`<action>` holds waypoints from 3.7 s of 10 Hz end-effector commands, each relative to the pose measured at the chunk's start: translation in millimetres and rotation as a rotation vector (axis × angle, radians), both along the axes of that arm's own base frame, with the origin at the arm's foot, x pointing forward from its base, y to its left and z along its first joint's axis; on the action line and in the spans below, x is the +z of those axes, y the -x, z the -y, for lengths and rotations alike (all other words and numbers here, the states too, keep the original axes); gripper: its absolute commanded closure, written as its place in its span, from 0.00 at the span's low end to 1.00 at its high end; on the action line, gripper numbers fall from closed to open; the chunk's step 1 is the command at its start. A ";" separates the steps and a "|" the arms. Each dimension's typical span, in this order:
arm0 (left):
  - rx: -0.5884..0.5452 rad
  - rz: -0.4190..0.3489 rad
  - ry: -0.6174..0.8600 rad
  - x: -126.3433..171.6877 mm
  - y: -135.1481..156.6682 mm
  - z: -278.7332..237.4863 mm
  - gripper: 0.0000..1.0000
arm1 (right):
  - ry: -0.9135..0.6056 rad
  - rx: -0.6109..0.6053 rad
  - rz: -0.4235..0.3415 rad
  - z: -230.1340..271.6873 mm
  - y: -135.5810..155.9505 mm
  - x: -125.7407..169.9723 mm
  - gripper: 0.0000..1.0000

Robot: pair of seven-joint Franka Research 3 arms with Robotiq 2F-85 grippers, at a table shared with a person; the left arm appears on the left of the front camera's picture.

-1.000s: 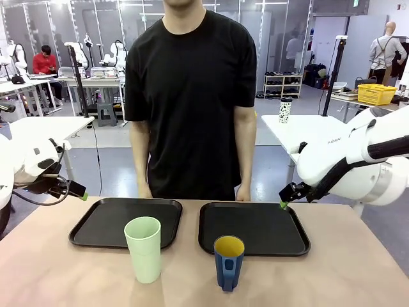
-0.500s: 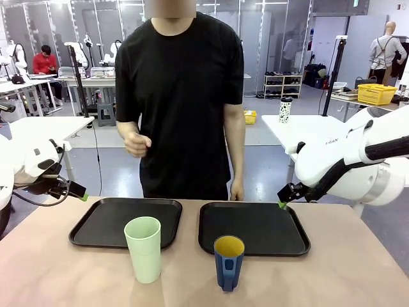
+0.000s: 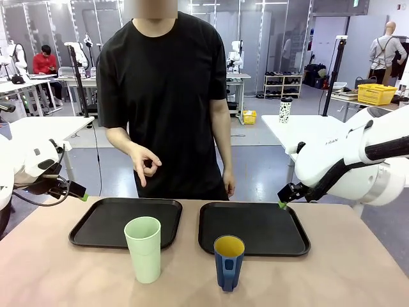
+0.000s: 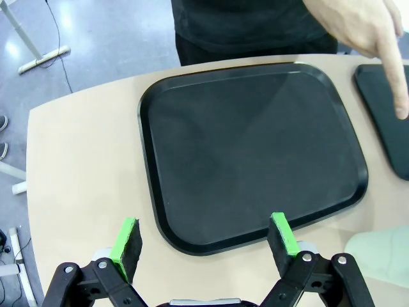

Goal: Sort and store the cups by type.
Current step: Pick up the Reusable plastic cup.

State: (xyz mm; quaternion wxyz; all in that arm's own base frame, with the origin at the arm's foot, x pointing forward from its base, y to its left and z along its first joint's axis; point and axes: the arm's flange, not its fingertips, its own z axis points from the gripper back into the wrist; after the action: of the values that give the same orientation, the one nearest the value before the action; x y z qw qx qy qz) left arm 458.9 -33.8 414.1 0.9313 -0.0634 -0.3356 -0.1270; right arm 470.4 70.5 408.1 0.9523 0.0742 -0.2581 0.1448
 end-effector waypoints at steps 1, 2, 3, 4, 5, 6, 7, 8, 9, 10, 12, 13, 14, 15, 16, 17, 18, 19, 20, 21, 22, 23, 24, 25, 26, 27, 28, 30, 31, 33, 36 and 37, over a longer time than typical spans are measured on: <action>0.004 0.003 -0.008 1.6 1.0 1.2 0.00 | -0.010 0.005 -0.001 2.5 1.9 -0.6 0.00; 0.004 0.003 -0.008 1.6 1.0 1.2 0.00 | -0.010 0.005 -0.001 2.5 1.9 -0.6 0.00; 0.004 0.003 -0.008 1.6 1.0 1.2 0.00 | -0.010 0.005 -0.001 2.5 1.9 -0.6 0.00; 0.004 0.003 -0.008 1.6 1.0 1.2 0.00 | -0.010 0.005 -0.001 2.5 1.9 -0.6 0.00; 0.004 0.003 -0.008 1.6 1.0 1.2 0.00 | -0.010 0.005 -0.001 2.5 1.9 -0.6 0.00; 0.000 0.000 0.000 0.0 0.0 0.0 0.00 | -0.010 0.005 -0.001 2.5 1.9 -0.6 0.00; -0.066 0.000 -0.038 3.8 0.7 0.3 0.00 | -0.010 0.005 -0.001 2.5 1.9 -0.6 0.00; -0.116 -0.013 -0.062 9.1 2.5 -1.6 0.00 | -0.010 0.005 -0.001 2.5 1.9 -0.6 0.00; -0.203 -0.030 -0.151 14.1 6.0 -3.8 0.00 | -0.010 0.005 -0.001 2.5 1.9 -0.6 0.00; -0.371 -0.061 -0.236 17.8 11.9 -5.0 0.00 | -0.010 0.005 -0.001 2.5 1.9 -0.6 0.00; -0.594 -0.115 -0.377 17.6 23.6 -3.2 0.00 | -0.010 0.005 -0.001 2.5 1.9 -0.6 0.00; -0.741 -0.146 -0.410 11.7 31.2 3.2 0.00 | -0.010 0.005 -0.001 2.5 1.9 -0.6 0.00; -0.890 -0.182 -0.461 2.3 39.0 12.0 0.00 | -0.010 0.005 -0.001 2.5 1.9 -0.6 0.00; -1.013 -0.194 -0.503 -4.9 46.5 19.3 0.00 | -0.010 0.005 -0.001 2.5 1.9 -0.6 0.00; -1.118 -0.212 -0.533 -12.4 52.4 26.8 0.00 | -0.010 0.005 -0.001 2.5 1.9 -0.6 0.00; -1.174 -0.214 -0.541 -19.0 54.7 32.0 0.00 | -0.010 0.005 -0.001 2.5 1.9 -0.6 0.00; -1.144 -0.190 -0.566 -25.6 50.4 34.7 0.00 | -0.010 0.005 -0.001 2.5 1.9 -0.6 0.00; -1.166 -0.187 -0.554 -29.9 50.2 36.4 0.00 | -0.010 0.005 -0.001 2.5 1.9 -0.6 0.00; -1.198 -0.187 -0.533 -34.3 50.2 36.5 0.00 | -0.010 0.005 -0.001 2.5 1.9 -0.6 0.00; -1.174 -0.220 -0.559 -25.2 56.8 41.0 0.00 | -0.010 0.005 -0.001 2.5 1.9 -0.6 0.00; -1.174 -0.220 -0.559 -25.2 56.8 41.0 0.00 | -0.010 0.005 -0.001 2.5 1.9 -0.6 0.00; -1.174 -0.220 -0.559 -25.2 56.8 41.0 0.00 | -0.010 0.005 -0.001 2.5 1.9 -0.6 0.00; -1.174 -0.220 -0.559 -25.2 56.8 41.0 0.00 | -0.010 0.005 -0.001 2.5 1.9 -0.6 0.00; -1.174 -0.220 -0.559 -25.2 56.8 41.0 0.00 | -0.010 0.005 -0.001 2.5 1.9 -0.6 0.00; -1.174 -0.220 -0.559 -25.2 56.8 41.0 0.00 | -0.010 0.005 -0.001 2.5 1.9 -0.6 0.00; -1.177 -0.225 -0.571 -27.6 56.1 41.6 0.00 | -0.010 0.005 -0.001 2.5 1.9 -0.6 0.00; -1.204 -0.172 -0.494 -36.2 54.3 44.3 0.00 | -0.010 0.005 -0.001 2.5 1.9 -0.6 0.00; -1.268 -0.014 -0.330 -44.6 56.2 36.3 0.00 | -0.010 0.005 -0.001 2.5 1.9 -0.6 0.00; -1.277 0.036 -0.252 -53.2 57.4 30.4 0.00 | -0.010 0.005 -0.001 2.5 1.9 -0.6 0.00; -1.353 0.117 -0.133 -69.2 58.4 29.8 0.00 | -0.010 0.005 -0.001 2.5 1.9 -0.6 0.00; -1.392 0.254 0.064 -92.8 57.1 41.0 0.00 | -0.010 0.005 -0.001 2.5 1.9 -0.6 0.00; -1.386 0.288 0.113 -99.8 54.2 41.3 0.00 | -0.010 0.005 -0.001 2.5 1.9 -0.6 0.00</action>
State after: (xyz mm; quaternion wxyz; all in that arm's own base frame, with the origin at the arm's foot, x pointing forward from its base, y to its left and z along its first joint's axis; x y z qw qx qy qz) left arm 393.0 -78.4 328.2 0.5896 -0.2652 -0.3311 -0.6873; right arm 470.1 70.9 408.2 0.9522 0.0740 -0.2582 0.1453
